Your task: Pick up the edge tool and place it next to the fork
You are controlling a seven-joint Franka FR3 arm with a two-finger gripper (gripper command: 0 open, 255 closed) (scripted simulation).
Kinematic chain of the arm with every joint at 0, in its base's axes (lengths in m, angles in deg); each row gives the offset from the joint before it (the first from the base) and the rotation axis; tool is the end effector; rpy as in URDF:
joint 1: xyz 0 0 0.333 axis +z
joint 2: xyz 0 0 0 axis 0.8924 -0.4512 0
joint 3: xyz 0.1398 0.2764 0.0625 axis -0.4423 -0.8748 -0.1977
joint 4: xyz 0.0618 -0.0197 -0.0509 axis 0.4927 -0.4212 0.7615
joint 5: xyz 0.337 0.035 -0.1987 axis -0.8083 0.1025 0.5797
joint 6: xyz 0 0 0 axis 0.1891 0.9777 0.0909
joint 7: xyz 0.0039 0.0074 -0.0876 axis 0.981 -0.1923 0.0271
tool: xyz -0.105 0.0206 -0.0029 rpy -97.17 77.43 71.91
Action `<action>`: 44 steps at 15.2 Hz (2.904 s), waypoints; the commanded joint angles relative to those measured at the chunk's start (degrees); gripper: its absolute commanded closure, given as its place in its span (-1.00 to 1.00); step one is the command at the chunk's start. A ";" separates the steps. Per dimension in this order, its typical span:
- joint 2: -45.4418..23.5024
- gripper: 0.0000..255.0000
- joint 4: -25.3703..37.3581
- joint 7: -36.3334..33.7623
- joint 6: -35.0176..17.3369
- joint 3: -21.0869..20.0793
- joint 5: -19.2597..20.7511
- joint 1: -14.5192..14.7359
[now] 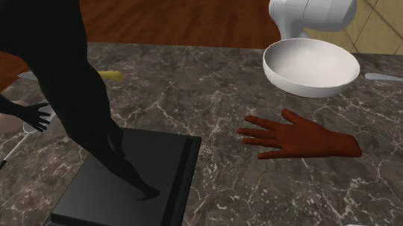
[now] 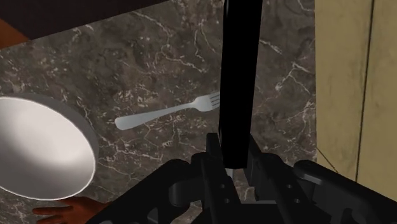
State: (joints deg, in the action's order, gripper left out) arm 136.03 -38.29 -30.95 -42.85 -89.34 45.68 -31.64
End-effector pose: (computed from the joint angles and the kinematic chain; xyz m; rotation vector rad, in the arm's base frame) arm -0.0789 0.3457 0.6489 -2.8754 -1.0934 -0.2188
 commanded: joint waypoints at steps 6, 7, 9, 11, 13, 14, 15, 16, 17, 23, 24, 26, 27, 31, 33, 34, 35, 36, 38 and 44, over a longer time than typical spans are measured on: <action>0.03 1.00 4.27 -7.21 0.40 -6.89 -4.61 -0.44; 0.44 1.00 3.35 -7.11 -0.14 -7.10 -4.89 -0.23; 1.25 1.00 1.56 -6.89 -1.20 -7.57 -5.47 0.17; 2.03 1.00 -0.19 -6.70 -2.26 -8.07 -6.06 0.55; 2.78 1.00 -1.89 -6.50 -3.30 -8.61 -6.69 0.92; 3.14 1.00 -2.72 -6.40 -3.82 -8.90 -7.02 1.09; 3.52 1.00 -3.54 -6.29 -4.32 -9.20 -7.37 1.24; 4.05 1.00 -4.33 -6.05 -4.70 -9.53 -7.86 1.22; 4.72 1.00 -5.08 -5.70 -4.96 -9.89 -8.48 1.04; 12.67 1.00 -8.86 -0.84 -3.12 -12.29 -15.37 -3.63; 14.59 1.00 -9.38 0.30 -2.24 -12.64 -16.93 -4.85; 15.79 1.00 -10.73 0.76 -2.67 -13.45 -18.13 -4.88; 16.69 1.00 -11.35 1.17 -2.61 -13.86 -18.94 -5.15; 23.32 1.00 -13.36 4.44 0.46 -15.16 -24.22 -8.49; 27.76 1.00 -14.20 6.44 3.18 -15.50 -27.46 -10.84; 29.03 1.00 -14.41 6.98 4.01 -15.54 -28.36 -11.51; 29.78 1.00 -14.33 7.36 4.73 -15.37 -28.80 -12.08; 30.18 1.00 -14.28 7.56 5.11 -15.27 -29.04 -12.39; 30.91 1.00 -14.20 7.92 5.82 -15.09 -29.47 -12.95; 30.92 -1.00 -13.45 8.84 6.99 -14.05 -29.04 -14.13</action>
State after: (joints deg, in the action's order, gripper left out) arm 167.51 -52.69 -22.22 -36.02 -97.10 14.95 -44.43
